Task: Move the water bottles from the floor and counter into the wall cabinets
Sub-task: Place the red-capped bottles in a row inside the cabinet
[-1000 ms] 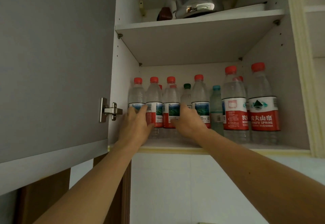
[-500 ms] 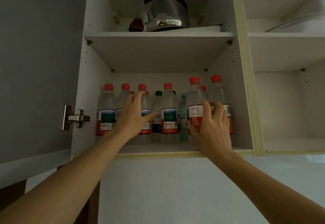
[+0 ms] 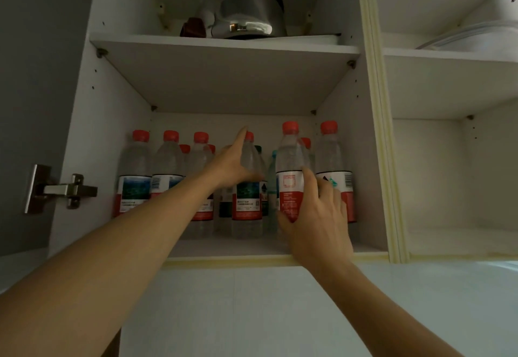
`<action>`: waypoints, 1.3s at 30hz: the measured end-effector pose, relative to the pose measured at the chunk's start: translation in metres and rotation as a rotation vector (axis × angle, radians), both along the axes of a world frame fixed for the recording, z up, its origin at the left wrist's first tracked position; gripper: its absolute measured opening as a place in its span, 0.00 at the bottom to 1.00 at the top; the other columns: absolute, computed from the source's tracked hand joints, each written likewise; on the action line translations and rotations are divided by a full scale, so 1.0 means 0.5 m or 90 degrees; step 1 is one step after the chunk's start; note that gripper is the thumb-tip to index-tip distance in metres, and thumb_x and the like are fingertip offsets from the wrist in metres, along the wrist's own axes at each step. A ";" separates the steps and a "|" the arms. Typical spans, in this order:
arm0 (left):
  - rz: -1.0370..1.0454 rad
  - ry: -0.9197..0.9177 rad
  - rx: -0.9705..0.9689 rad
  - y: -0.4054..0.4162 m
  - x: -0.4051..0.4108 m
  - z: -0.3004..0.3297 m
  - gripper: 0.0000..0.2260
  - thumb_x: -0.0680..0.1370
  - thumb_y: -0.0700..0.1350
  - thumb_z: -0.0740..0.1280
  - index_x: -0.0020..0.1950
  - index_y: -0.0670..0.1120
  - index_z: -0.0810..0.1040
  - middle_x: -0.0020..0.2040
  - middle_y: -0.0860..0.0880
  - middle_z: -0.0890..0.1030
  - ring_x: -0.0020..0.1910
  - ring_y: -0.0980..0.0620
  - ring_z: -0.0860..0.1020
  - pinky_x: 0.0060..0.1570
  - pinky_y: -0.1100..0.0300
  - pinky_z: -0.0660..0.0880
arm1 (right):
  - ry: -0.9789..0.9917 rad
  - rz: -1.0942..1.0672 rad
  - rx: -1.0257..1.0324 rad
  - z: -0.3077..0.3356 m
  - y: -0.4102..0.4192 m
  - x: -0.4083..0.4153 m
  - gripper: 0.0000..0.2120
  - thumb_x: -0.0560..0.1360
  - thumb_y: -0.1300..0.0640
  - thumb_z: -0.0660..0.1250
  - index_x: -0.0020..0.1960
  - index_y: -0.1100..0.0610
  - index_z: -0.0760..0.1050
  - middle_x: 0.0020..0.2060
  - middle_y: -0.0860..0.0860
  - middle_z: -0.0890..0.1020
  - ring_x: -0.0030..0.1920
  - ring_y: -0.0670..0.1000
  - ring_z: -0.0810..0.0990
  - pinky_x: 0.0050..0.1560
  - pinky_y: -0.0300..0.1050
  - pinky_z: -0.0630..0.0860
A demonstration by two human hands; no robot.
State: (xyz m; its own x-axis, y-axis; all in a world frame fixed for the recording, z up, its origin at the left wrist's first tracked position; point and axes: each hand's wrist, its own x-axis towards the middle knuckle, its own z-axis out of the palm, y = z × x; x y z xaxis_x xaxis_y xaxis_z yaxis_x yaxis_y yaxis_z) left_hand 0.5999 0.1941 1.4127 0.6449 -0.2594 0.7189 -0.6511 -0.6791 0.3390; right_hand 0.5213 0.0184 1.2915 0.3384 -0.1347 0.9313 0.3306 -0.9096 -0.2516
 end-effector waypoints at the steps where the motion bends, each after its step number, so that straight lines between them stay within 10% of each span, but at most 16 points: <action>1: -0.014 -0.005 0.005 0.000 0.002 0.005 0.57 0.68 0.52 0.81 0.81 0.62 0.41 0.80 0.45 0.62 0.74 0.43 0.67 0.65 0.52 0.69 | 0.007 -0.001 0.002 0.001 -0.001 0.002 0.44 0.73 0.42 0.73 0.77 0.46 0.48 0.69 0.54 0.69 0.68 0.56 0.67 0.69 0.54 0.67; 12: 0.312 -0.145 0.304 0.050 0.015 0.039 0.45 0.68 0.74 0.66 0.80 0.64 0.53 0.75 0.43 0.68 0.72 0.40 0.60 0.63 0.42 0.60 | 0.020 0.023 0.016 0.004 0.000 0.004 0.46 0.74 0.42 0.73 0.77 0.45 0.44 0.67 0.54 0.69 0.67 0.56 0.68 0.67 0.54 0.70; 20: 0.396 -0.144 0.364 0.055 0.002 0.038 0.44 0.70 0.76 0.62 0.81 0.59 0.53 0.74 0.41 0.70 0.75 0.38 0.58 0.73 0.38 0.48 | 0.018 0.041 0.016 0.005 -0.001 0.000 0.44 0.74 0.44 0.73 0.77 0.46 0.45 0.68 0.54 0.68 0.68 0.56 0.67 0.68 0.55 0.69; 25: 0.461 -0.222 0.238 0.004 -0.047 0.040 0.31 0.76 0.69 0.62 0.73 0.53 0.71 0.66 0.42 0.77 0.68 0.39 0.68 0.63 0.45 0.61 | 0.024 0.052 0.020 0.003 -0.002 -0.003 0.44 0.74 0.45 0.74 0.76 0.45 0.46 0.69 0.53 0.67 0.69 0.55 0.66 0.69 0.55 0.69; 28: 0.271 -0.265 0.064 -0.026 -0.077 0.041 0.27 0.77 0.65 0.65 0.71 0.50 0.74 0.67 0.44 0.76 0.67 0.43 0.71 0.64 0.46 0.68 | 0.012 0.057 0.019 0.002 -0.001 -0.007 0.42 0.75 0.45 0.73 0.77 0.47 0.49 0.69 0.53 0.67 0.68 0.55 0.66 0.68 0.55 0.70; 31: -0.028 0.027 -0.049 -0.065 -0.110 0.029 0.40 0.69 0.70 0.69 0.74 0.50 0.69 0.66 0.48 0.76 0.61 0.51 0.77 0.62 0.50 0.76 | -0.085 0.059 0.053 -0.003 0.004 -0.018 0.34 0.75 0.50 0.71 0.76 0.52 0.59 0.71 0.55 0.66 0.69 0.57 0.64 0.68 0.56 0.70; 39: -0.183 0.197 -0.121 -0.109 -0.087 -0.016 0.37 0.69 0.53 0.80 0.75 0.52 0.67 0.62 0.50 0.81 0.56 0.49 0.82 0.53 0.47 0.82 | -0.083 0.083 0.299 0.009 -0.016 -0.029 0.30 0.79 0.60 0.65 0.78 0.56 0.58 0.76 0.58 0.60 0.75 0.59 0.60 0.74 0.61 0.65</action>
State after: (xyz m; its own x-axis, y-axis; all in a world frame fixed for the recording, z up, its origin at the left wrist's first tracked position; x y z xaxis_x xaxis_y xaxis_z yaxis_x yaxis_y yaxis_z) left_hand 0.5562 0.1395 1.4046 0.7581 -0.3414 0.5557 -0.6522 -0.3921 0.6488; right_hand 0.5069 0.0107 1.2959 0.2644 -0.5141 0.8160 0.4899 -0.6572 -0.5728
